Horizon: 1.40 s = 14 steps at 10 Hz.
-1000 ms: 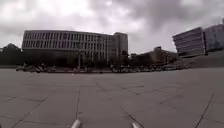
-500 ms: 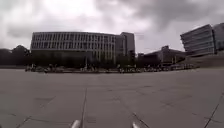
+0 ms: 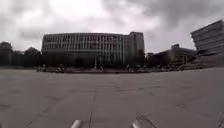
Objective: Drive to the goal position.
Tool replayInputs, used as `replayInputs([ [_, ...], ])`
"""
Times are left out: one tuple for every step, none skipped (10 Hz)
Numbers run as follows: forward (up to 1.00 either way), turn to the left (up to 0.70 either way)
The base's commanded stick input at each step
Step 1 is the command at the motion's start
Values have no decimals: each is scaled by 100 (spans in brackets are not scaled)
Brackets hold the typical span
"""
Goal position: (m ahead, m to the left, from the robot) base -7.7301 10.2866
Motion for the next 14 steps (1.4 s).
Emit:
replayInputs([
  [0, 100],
  [0, 100],
  [0, 100],
  [0, 100],
  [0, 100],
  [0, 100],
  [0, 100],
  [0, 100],
  [0, 100],
  [0, 100],
  [2, 98],
  [59, 49],
  [93, 39],
  [100, 40],
])
